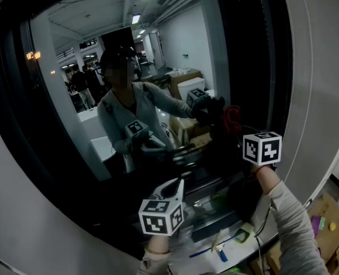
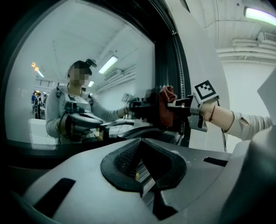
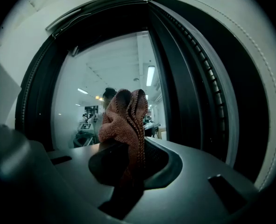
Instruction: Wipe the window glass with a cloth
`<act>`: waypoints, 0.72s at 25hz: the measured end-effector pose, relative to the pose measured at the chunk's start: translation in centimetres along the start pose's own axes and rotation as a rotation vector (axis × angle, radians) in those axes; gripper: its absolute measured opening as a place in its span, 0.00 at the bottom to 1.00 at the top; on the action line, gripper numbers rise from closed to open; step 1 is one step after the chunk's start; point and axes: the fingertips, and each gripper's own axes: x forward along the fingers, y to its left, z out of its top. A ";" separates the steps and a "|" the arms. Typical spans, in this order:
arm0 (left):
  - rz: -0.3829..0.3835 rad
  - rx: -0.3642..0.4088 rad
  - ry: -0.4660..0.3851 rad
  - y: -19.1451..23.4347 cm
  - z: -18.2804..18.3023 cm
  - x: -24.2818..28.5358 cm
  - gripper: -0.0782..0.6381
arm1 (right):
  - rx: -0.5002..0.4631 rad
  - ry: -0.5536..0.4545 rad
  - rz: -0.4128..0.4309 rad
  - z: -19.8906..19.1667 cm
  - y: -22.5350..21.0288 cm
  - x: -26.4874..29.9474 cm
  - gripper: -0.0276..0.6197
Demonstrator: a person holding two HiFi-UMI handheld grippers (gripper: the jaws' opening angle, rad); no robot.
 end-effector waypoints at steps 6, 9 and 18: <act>0.006 -0.007 -0.006 0.0 0.1 -0.6 0.12 | 0.000 -0.013 -0.003 0.2 0.6 -0.7 0.12; 0.021 -0.010 -0.013 0.3 0.0 -1.4 0.12 | 0.011 -0.043 0.024 0.2 2.0 -2.1 0.12; 0.081 -0.035 -0.021 1.4 -1.1 -3.9 0.12 | 0.109 -0.122 0.188 -0.6 8.7 -6.0 0.12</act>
